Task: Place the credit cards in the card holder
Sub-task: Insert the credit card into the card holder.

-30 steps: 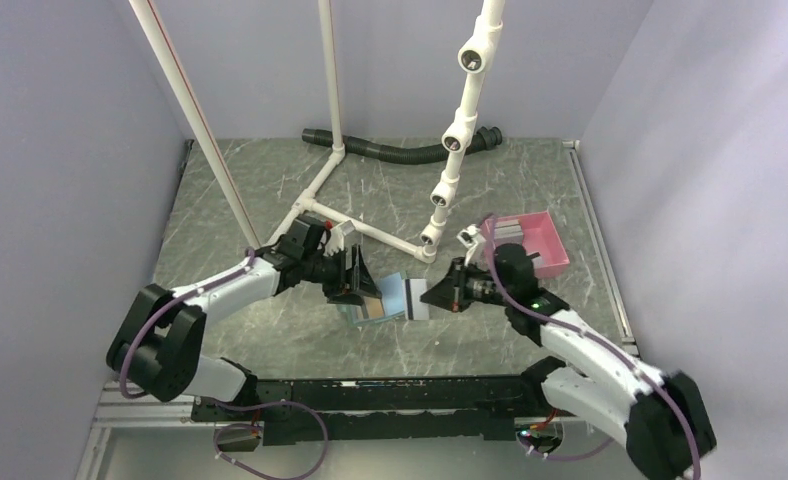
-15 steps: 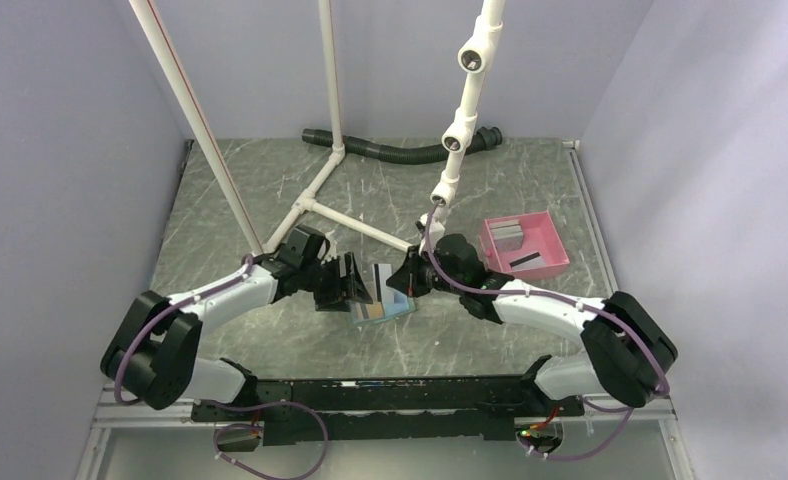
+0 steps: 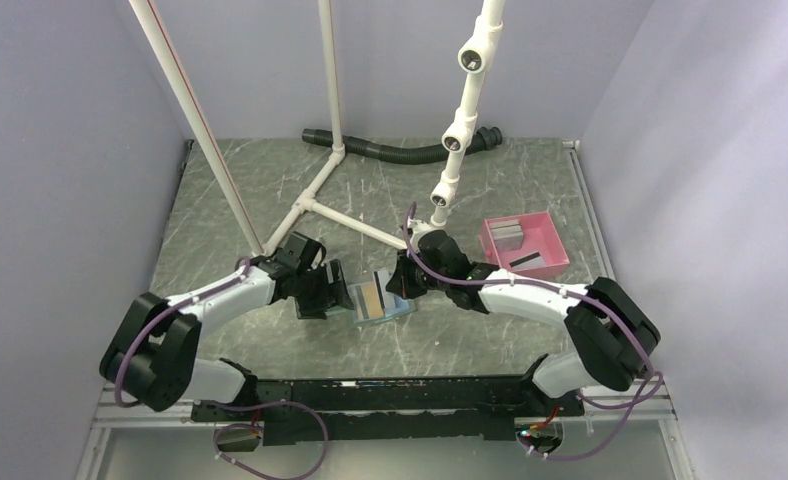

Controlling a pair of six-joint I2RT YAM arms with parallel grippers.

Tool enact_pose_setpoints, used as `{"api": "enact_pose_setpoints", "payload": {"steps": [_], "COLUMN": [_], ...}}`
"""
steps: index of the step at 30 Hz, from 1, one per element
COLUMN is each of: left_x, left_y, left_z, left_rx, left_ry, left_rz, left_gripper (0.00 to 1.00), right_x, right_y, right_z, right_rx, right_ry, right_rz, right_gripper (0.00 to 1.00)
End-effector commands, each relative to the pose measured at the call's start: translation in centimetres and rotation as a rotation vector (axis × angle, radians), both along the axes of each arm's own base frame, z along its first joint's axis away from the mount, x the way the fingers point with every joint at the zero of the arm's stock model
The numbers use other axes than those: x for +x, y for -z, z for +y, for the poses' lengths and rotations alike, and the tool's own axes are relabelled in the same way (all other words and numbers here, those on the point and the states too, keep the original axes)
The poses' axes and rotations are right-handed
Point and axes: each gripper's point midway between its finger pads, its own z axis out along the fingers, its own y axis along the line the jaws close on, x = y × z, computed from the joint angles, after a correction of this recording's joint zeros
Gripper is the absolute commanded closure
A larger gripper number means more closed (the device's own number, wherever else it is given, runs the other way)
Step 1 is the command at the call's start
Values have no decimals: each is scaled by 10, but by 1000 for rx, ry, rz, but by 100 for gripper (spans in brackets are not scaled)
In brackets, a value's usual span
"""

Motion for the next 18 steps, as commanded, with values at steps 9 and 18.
{"api": "enact_pose_setpoints", "payload": {"steps": [9,18], "left_x": [3,4], "left_y": [32,43], "left_z": [39,69], "left_rx": [173,187], "left_ry": [-104,-200], "left_rz": [75,141], "left_gripper": [45,45], "right_x": [-2,3], "right_y": [-13,-3], "right_z": [12,8], "right_rx": [-27,-71], "right_ry": [-44,-6], "right_rz": [68,99], "right_gripper": [100,100]}}
